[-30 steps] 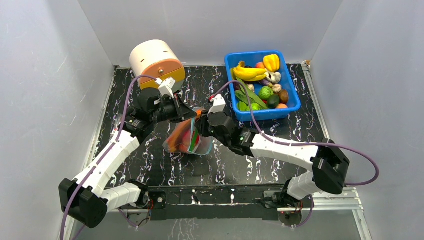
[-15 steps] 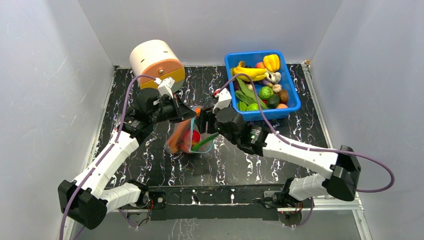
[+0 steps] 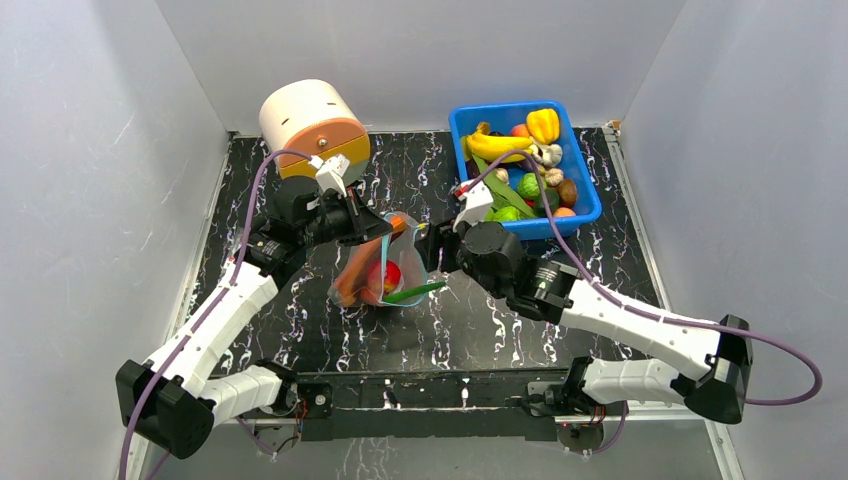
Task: Place the food in the zip-top bag and seal the zipper
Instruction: Place the fake vegetable in the zipper food storage bag, then adjust the fake vegetable in the zipper food storage bag.
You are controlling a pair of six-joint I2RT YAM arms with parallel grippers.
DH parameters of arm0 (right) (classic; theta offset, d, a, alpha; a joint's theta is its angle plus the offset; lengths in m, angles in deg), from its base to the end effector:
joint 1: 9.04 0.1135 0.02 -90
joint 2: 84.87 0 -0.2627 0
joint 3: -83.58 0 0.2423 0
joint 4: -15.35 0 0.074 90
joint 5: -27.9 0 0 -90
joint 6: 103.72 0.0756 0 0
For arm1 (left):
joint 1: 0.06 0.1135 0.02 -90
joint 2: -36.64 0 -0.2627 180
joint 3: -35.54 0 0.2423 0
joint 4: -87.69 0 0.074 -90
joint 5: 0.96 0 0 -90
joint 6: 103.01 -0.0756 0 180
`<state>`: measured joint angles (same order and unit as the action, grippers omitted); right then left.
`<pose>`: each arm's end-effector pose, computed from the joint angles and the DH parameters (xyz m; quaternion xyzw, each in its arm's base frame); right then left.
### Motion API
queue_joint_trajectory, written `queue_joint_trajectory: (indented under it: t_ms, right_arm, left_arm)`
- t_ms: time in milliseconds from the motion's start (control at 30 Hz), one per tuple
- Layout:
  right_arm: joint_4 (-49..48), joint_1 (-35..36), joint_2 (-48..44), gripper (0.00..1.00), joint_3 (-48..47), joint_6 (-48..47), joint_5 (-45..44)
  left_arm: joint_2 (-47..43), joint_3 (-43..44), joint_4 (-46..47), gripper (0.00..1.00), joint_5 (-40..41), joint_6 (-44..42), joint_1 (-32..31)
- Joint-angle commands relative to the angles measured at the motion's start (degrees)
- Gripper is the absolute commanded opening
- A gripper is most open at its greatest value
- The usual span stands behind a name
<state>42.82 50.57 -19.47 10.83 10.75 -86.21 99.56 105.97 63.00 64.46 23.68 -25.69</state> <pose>0.1709 0.2304 0.3342 -0.1280 0.8004 0.2479 0.5306 0.2362 -0.1482 0.3369 0.0500 0.7949 -0.4467 0.4076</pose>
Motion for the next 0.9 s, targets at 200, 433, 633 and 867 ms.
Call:
queue_joint_trajectory:
  t_ms: [200,433,633,867]
  right_arm:
    - [1.4,0.3,-10.1,0.55,10.0,10.1,6.4]
    - [2.5,0.3,-14.1,0.45,13.9,13.7,8.7]
    - [2.6,0.3,-13.7,0.35,13.7,13.8,9.4]
    - [2.2,0.3,-13.4,0.22,13.7,14.1,10.1]
  left_arm:
    - [-1.0,1.6,1.0,0.00,0.3,0.2,-0.1]
    - [-0.8,1.5,1.4,0.00,0.4,0.6,-0.1]
    - [-1.0,1.7,1.2,0.00,0.5,0.8,-0.1]
    - [-1.4,1.5,0.8,0.00,0.8,0.9,-0.1]
